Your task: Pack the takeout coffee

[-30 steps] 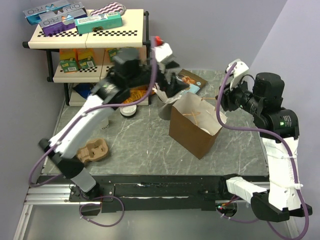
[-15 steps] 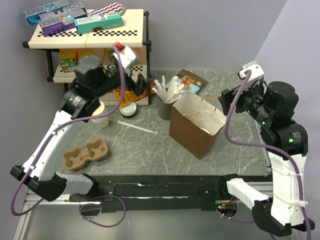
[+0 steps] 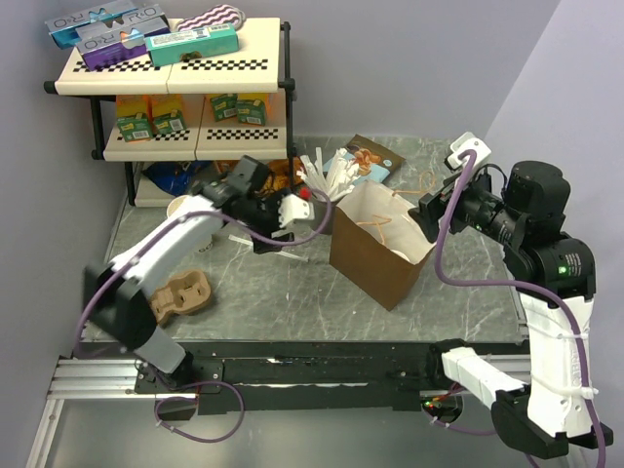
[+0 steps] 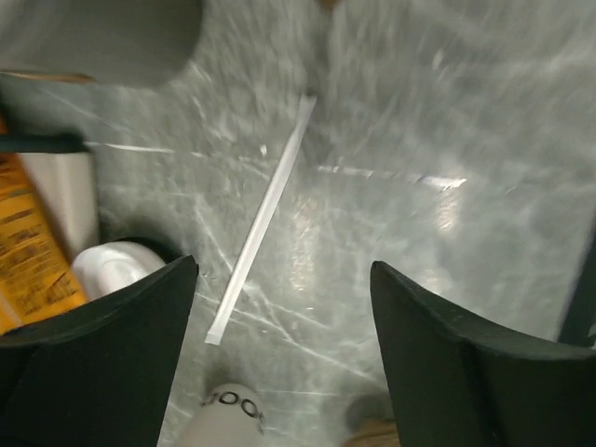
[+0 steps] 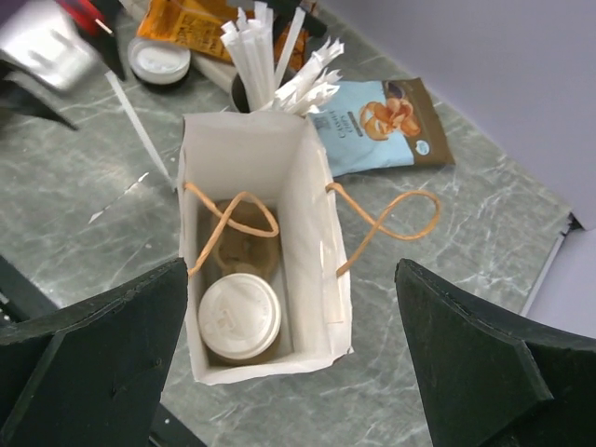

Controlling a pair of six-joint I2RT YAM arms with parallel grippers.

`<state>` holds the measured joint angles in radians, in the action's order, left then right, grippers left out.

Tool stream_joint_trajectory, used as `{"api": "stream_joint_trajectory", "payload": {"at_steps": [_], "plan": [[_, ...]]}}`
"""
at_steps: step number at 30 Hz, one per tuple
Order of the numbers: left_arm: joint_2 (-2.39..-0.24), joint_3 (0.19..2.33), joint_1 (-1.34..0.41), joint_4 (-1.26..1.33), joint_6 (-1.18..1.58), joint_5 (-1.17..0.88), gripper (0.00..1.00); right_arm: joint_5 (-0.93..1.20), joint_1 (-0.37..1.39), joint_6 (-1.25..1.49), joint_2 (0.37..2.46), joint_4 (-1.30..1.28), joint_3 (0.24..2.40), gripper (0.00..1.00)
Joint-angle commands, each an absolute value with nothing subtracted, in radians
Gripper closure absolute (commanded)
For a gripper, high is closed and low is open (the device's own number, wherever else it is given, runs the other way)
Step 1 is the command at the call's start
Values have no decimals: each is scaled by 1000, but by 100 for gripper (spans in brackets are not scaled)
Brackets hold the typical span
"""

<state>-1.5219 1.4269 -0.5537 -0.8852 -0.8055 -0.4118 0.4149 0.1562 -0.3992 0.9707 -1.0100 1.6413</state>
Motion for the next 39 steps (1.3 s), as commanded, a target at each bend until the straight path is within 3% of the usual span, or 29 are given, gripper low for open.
{"api": "stream_joint_trajectory", "payload": {"at_steps": [1,12,25,28,32,34,39], "plan": [[-1716,1486,-554,-957,-1057,-313,23,456,152,-405,962,-1025,1657,2],[-1994,1571,-566,-845,-1172,-252,25,419,153,-411,937,-1072,1652,2],[-2049,1513,-592,-824,-1189,-236,37,416,152,-425,951,-1074,1638,1],[-2065,1505,-595,-828,-1172,-206,54,423,152,-422,957,-1065,1637,1],[-2056,1483,-595,-832,-1134,-204,86,426,152,-420,962,-1057,1643,1],[-2017,1418,-598,-802,-1120,-216,97,417,152,-420,962,-1046,1641,1],[-1821,1376,-609,-834,-987,-343,99,374,153,-414,959,-1026,1638,1]]}}
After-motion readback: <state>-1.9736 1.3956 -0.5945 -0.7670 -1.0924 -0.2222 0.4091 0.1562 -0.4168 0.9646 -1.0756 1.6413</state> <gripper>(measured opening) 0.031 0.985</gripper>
